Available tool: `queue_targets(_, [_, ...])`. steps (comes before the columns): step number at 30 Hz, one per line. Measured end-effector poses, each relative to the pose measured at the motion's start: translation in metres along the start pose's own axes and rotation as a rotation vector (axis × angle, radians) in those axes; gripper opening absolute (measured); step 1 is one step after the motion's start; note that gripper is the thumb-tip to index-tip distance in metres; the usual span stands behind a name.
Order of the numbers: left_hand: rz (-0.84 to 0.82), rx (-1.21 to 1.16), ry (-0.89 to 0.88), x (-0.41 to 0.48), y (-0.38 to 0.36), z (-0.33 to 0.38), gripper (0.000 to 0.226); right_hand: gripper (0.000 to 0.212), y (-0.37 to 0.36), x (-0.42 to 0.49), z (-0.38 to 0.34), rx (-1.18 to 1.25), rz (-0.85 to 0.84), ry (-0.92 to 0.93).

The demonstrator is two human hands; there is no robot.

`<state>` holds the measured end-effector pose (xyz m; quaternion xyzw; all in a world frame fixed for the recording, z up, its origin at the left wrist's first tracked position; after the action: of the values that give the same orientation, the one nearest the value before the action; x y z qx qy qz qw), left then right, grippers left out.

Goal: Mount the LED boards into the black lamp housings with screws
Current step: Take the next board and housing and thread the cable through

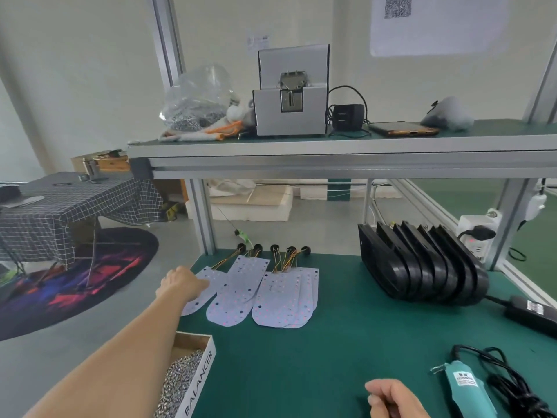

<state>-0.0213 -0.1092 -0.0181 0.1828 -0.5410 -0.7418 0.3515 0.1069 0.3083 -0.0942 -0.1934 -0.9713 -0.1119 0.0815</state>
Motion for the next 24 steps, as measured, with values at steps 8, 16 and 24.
queue_targets(8, [-0.165,0.297,-0.021,0.023,-0.02,0.002,0.097,0.03,0.006,0.007,0.008,0.101,-0.187,-0.195])
queue_targets(16, [-0.093,0.13,-0.045,0.019,-0.019,0.001,0.059,0.055,-0.002,0.002,0.005,-0.053,0.039,0.083])
queue_targets(24, [0.223,-0.25,-0.096,0.023,0.029,0.004,0.022,0.06,-0.003,0.001,-0.004,-0.057,0.103,0.098])
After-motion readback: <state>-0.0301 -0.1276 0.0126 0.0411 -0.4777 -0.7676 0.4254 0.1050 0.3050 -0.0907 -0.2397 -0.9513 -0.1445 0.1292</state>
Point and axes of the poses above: each hand's wrist, its own x-axis towards the middle knuckle, its own y-axis out of the back of the hand, z = x × y, the point moved 1 cm from there along x, towards the middle knuckle, and after that the axes turned 13 degrees about z, right-handed, at the moved point
